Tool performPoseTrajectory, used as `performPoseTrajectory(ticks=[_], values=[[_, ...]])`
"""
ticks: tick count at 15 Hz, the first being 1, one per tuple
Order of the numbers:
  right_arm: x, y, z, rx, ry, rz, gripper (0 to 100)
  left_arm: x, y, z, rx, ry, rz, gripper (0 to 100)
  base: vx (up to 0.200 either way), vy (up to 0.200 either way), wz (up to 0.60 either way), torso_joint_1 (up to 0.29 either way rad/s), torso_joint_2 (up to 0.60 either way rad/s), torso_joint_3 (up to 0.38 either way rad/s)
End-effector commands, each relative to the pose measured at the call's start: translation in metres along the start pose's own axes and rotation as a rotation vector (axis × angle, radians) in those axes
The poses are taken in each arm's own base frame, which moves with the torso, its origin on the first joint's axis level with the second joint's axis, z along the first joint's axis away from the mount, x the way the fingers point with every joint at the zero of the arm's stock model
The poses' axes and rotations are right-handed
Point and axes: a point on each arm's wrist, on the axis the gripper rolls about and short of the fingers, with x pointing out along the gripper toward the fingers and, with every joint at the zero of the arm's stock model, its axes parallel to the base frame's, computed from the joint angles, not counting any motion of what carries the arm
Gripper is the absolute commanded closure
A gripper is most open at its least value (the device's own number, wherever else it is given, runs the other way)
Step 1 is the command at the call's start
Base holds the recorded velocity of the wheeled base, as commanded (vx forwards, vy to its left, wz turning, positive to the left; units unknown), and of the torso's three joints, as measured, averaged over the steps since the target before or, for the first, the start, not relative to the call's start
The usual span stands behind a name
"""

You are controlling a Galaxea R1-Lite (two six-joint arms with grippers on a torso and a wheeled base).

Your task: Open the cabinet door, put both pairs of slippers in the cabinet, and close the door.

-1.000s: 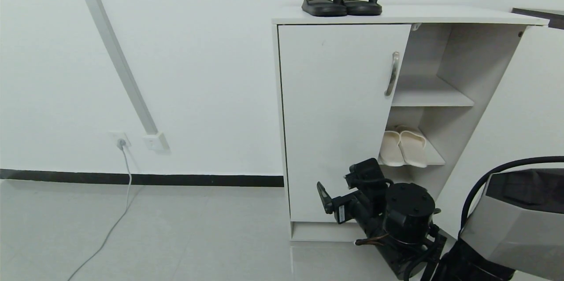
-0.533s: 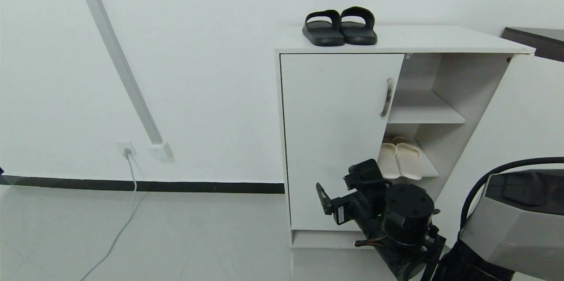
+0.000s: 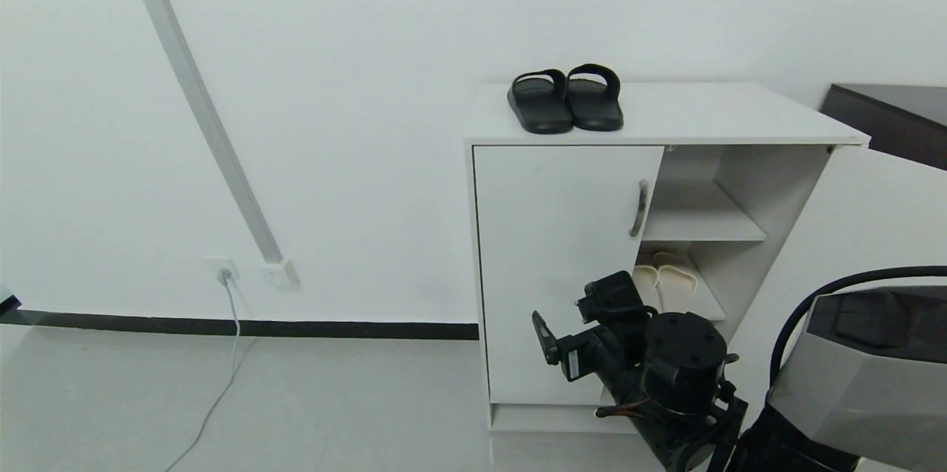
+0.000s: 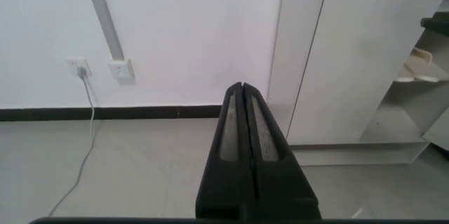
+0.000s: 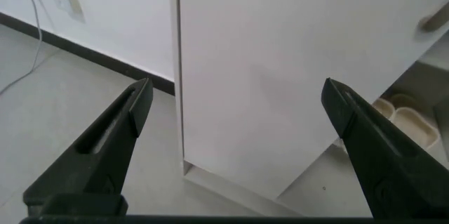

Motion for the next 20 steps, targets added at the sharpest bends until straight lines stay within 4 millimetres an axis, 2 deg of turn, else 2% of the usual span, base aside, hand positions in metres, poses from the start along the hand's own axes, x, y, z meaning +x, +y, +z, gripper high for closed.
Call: performPoseTrajectory(ticks=[1,14,18,20], values=[[0.0,0.0,-0.002,-0.003,0.005,0.002,0,0.0,0.0,0.0,0.0,0.001,0.001,100,0.0,0.0,0.0,0.188,-0.48,-0.315],[0.001,-0.004,-0.004,-0.001,0.013,-0.01,0,0.0,0.0,0.0,0.0,0.001,0.001,100,0.0,0.0,0.0,0.215,-0.53,-0.314],[0.004,-0.01,-0.014,-0.019,0.02,-0.015,0,0.0,0.0,0.0,0.002,0.001,0.001,100,0.0,0.0,0.0,0.265,-0.6,-0.329],[0.007,-0.009,-0.012,-0.034,-0.004,0.04,0,0.0,0.0,0.0,0.002,0.001,0.001,100,0.0,0.0,0.0,0.212,-0.47,-0.264]])
